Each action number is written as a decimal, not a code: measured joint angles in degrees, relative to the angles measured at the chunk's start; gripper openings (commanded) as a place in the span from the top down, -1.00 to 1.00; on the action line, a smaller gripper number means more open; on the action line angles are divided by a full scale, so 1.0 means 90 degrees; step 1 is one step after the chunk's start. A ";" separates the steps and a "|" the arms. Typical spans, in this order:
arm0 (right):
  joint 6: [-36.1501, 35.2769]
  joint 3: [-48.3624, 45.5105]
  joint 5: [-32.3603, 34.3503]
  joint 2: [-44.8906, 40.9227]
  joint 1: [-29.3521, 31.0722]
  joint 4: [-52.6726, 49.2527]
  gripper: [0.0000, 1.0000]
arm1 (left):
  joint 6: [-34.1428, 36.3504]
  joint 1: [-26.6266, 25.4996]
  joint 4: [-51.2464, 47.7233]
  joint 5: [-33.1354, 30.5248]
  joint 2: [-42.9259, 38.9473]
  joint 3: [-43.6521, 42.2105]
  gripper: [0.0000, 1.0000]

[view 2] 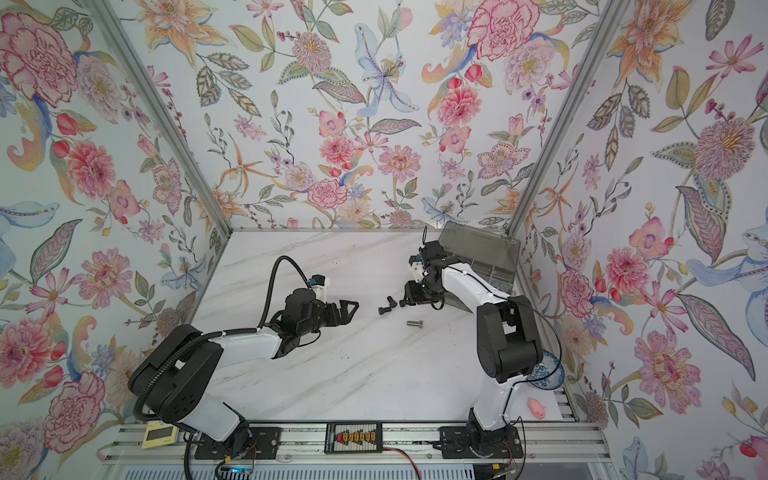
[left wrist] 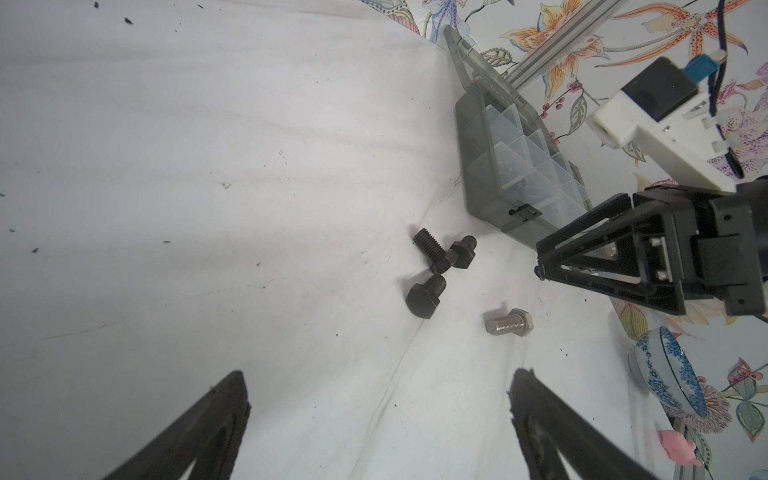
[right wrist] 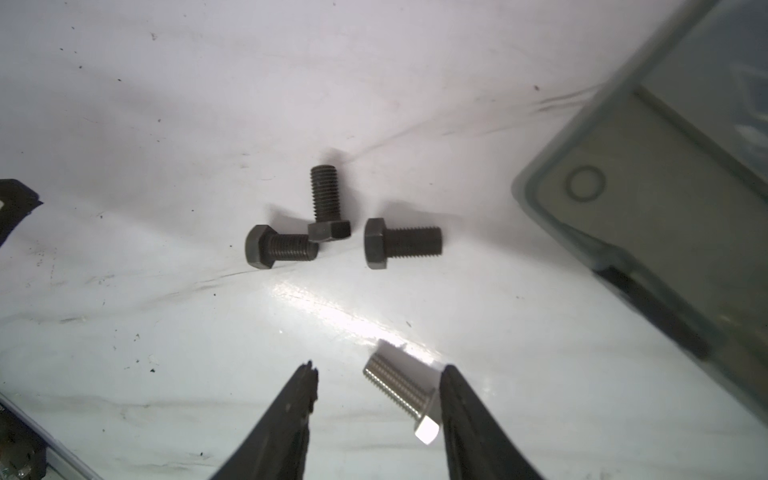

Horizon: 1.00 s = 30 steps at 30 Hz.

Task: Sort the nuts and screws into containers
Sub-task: 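Lower the right gripper onto a black hex bolt head and close it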

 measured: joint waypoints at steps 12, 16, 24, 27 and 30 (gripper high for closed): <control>-0.1039 0.0636 0.0277 0.0602 0.0872 0.0017 -0.04 | 0.0046 0.0002 -0.0090 0.0000 -0.0333 -0.0002 -0.99; -0.1562 0.0726 0.0410 0.0814 0.1098 0.0007 -0.05 | 0.0068 0.0002 -0.0097 0.0000 -0.0374 -0.0083 -0.99; -0.2324 0.0862 0.0459 0.1032 0.1217 0.0012 -0.07 | 0.0126 0.0073 -0.0209 -0.0007 -0.0680 -0.0287 -0.99; -0.2582 0.0908 0.0483 0.1083 0.1270 0.0012 -0.08 | 0.0160 0.0097 -0.0238 -0.0019 -0.0741 -0.0323 -0.99; -0.2783 0.0986 0.0493 0.1183 0.1355 0.0019 -0.08 | 0.0168 0.0100 -0.0255 -0.0027 -0.0753 -0.0347 -0.99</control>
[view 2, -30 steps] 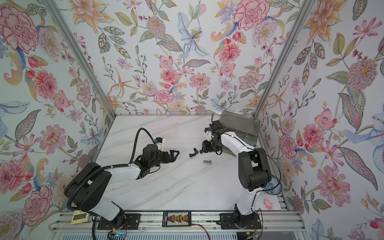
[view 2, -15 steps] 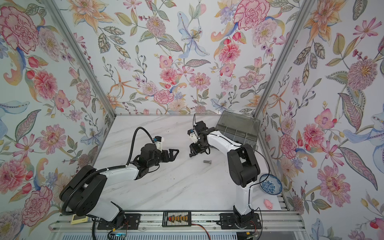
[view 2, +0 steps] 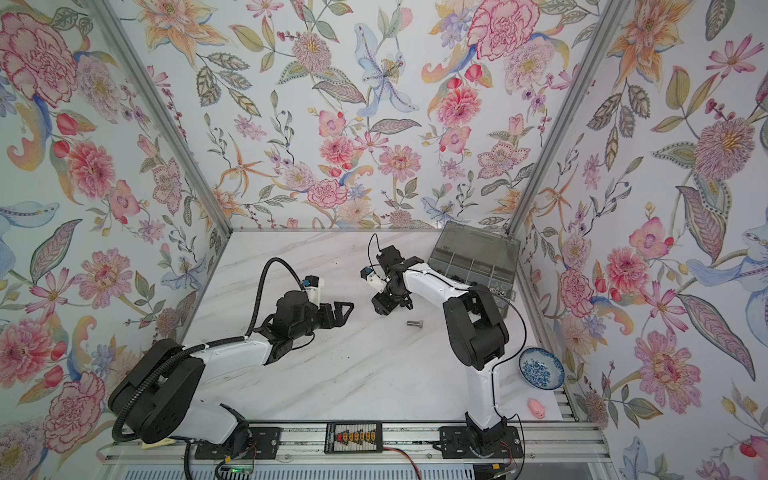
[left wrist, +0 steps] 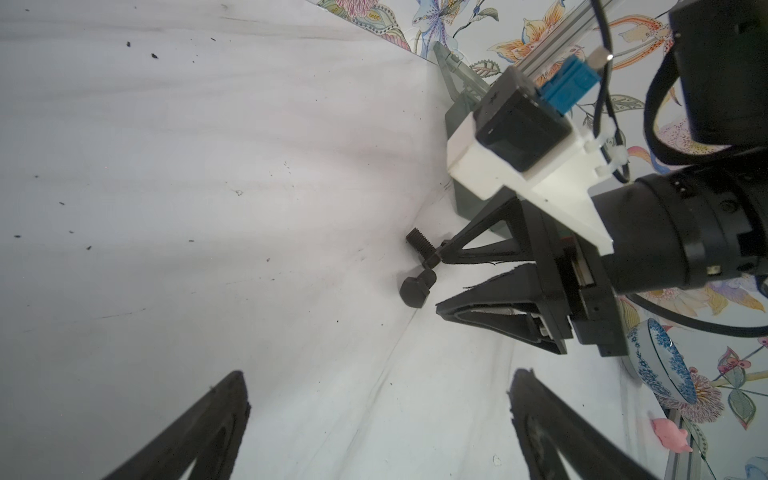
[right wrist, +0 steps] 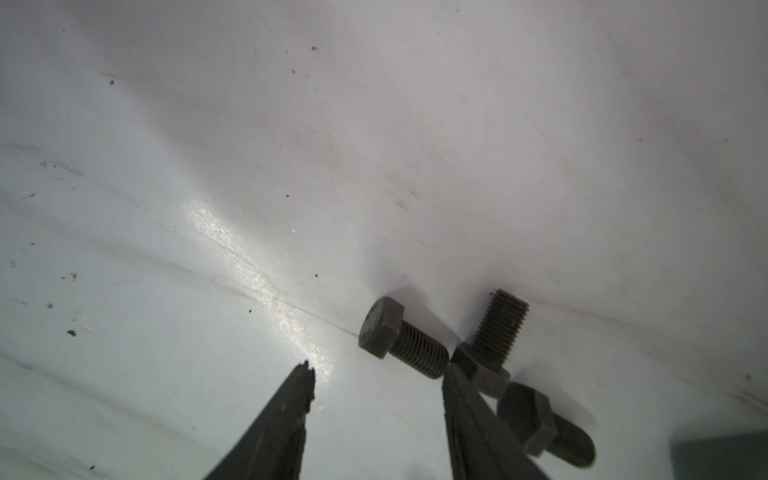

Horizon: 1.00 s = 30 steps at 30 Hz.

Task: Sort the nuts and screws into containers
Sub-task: 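Lower the right gripper onto a black hex bolt head and close it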

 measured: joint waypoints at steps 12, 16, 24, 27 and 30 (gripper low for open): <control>-0.0440 0.0034 0.0104 0.0357 0.0146 0.0019 -0.09 | 0.0002 0.0012 -0.0007 0.0000 -0.0012 -0.0012 -0.99; -0.0488 0.0058 0.0236 0.0493 0.0146 0.0019 -0.09 | 0.0002 0.0034 -0.0007 -0.0002 -0.0024 -0.0017 -0.99; -0.0486 0.0061 0.0364 0.0522 0.0146 0.0019 -0.02 | 0.0002 0.0046 -0.0010 -0.0002 -0.0036 -0.0046 -0.99; -0.0459 0.0061 0.0350 0.0522 0.0146 0.0019 0.08 | 0.0002 0.0070 -0.0007 -0.0002 -0.0036 -0.0049 -0.99; -0.0389 0.0058 0.0325 0.0522 0.0146 0.0019 0.18 | 0.0002 0.0070 -0.0007 0.0000 -0.0036 -0.0049 -0.99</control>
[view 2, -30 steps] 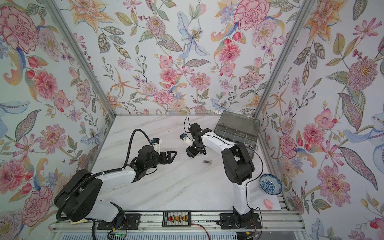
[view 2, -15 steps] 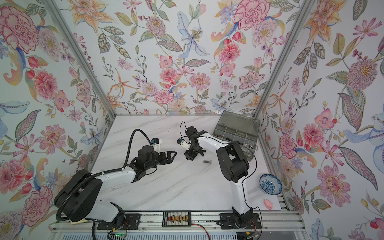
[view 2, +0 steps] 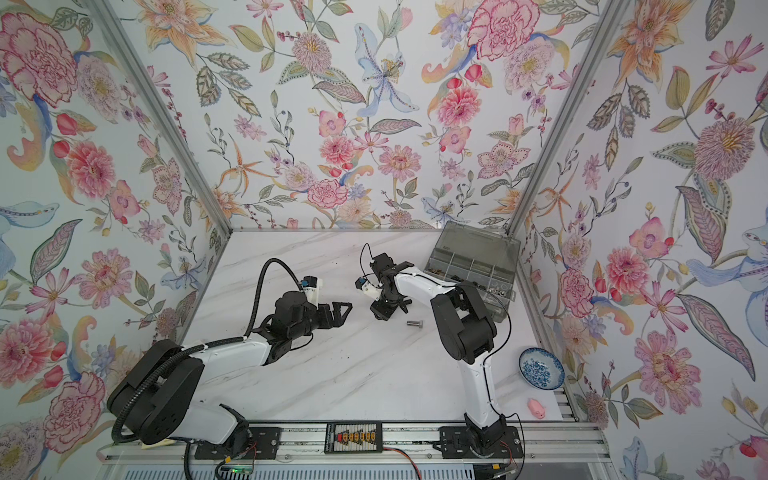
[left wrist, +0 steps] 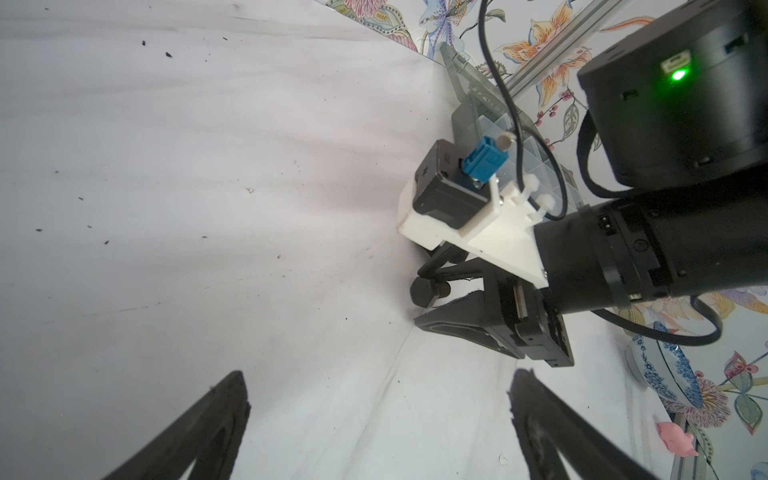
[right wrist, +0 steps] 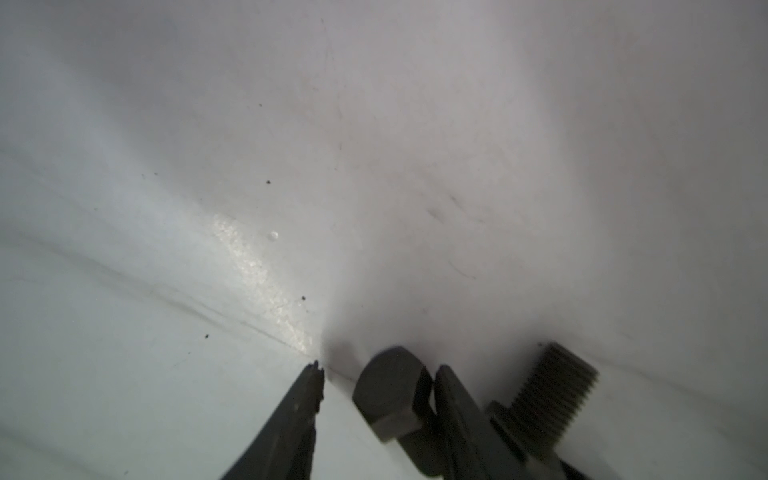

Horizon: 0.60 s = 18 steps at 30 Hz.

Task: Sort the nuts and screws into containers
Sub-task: 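Lower the right gripper onto a black hex bolt head and close it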

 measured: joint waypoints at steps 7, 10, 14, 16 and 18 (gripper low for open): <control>0.0194 -0.0034 -0.0005 0.0007 0.0000 0.0012 0.45 | 0.0000 0.0000 0.0002 0.0000 0.0000 -0.0010 -0.99; 0.0308 -0.0046 -0.0017 0.0005 -0.0002 0.0029 0.72 | 0.0000 0.0005 0.0010 0.0000 -0.0010 -0.0039 -0.99; 0.0410 -0.0046 -0.0146 0.0002 -0.0073 0.0063 0.94 | 0.0000 0.0017 0.0015 0.0000 -0.0019 -0.0087 -0.99; 0.0474 -0.0053 -0.0291 -0.0010 -0.0146 0.0068 1.00 | 0.0000 0.0024 0.0017 0.0002 -0.0019 -0.0090 -0.99; 0.0532 -0.0087 -0.0457 -0.0080 -0.0238 0.0068 1.00 | 0.0000 0.0029 0.0024 0.0002 -0.0019 -0.0090 -0.99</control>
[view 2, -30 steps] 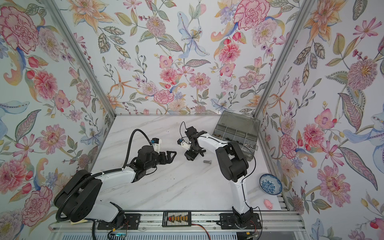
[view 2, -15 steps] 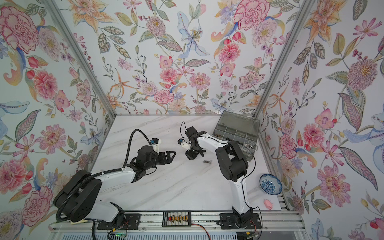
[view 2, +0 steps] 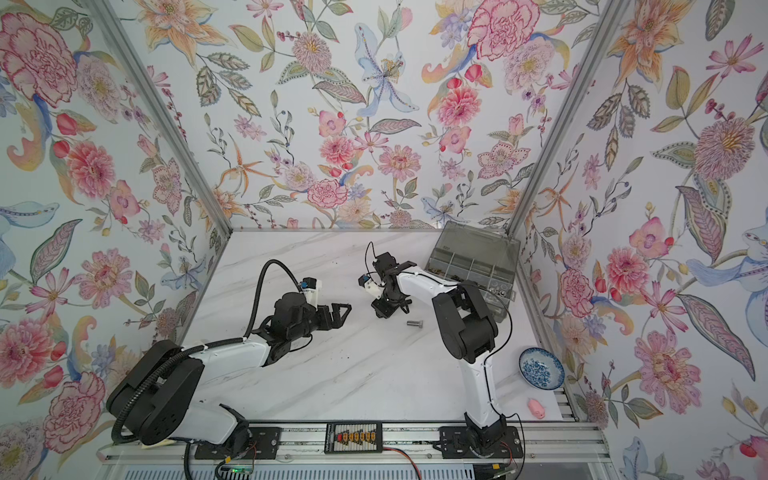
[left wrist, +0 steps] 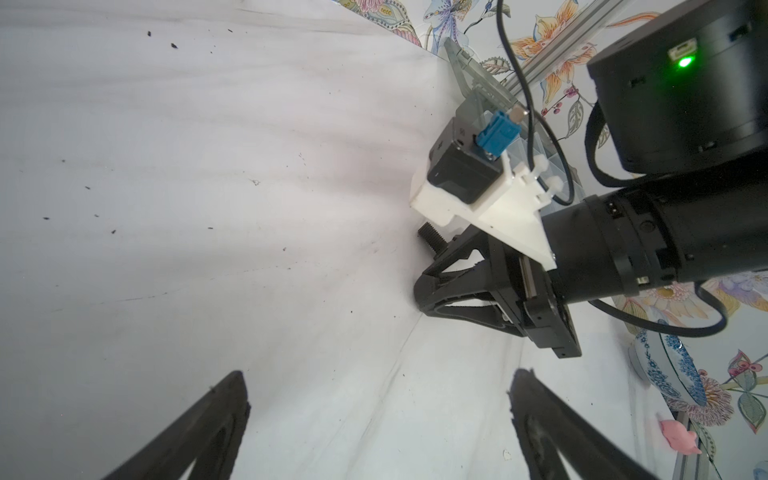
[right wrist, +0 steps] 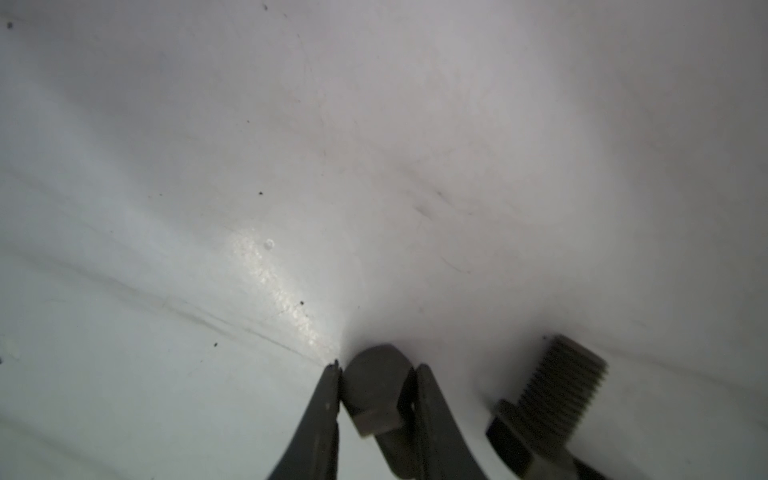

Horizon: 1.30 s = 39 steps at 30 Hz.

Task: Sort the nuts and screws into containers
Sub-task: 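Lower the right gripper onto a black hex bolt head and close it, then lift the black hex bolt with the right gripper and carry it over the box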

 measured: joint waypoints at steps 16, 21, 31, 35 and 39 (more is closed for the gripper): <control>0.0406 -0.0124 -0.0245 -0.1615 -0.1834 0.0214 1.00 | -0.0002 0.0000 0.0051 0.0002 0.0000 -0.0002 -0.99; 0.0437 -0.0141 0.0374 -0.1605 -0.2171 0.0226 1.00 | -0.0002 0.0000 0.0051 0.0002 0.0000 -0.0002 -0.99; 0.0505 -0.0141 0.0959 -0.1275 -0.2378 0.0287 1.00 | -0.0005 0.0000 0.0051 0.0002 0.0000 -0.0002 -0.99; 0.0527 -0.0141 0.1059 -0.1093 -0.2365 0.0294 0.99 | -0.0005 0.0000 0.0051 0.0002 0.0000 -0.0002 -0.99; 0.0546 -0.0141 0.1144 -0.0896 -0.2365 0.0294 0.94 | -0.0005 0.0000 0.0051 0.0002 0.0000 -0.0002 -0.99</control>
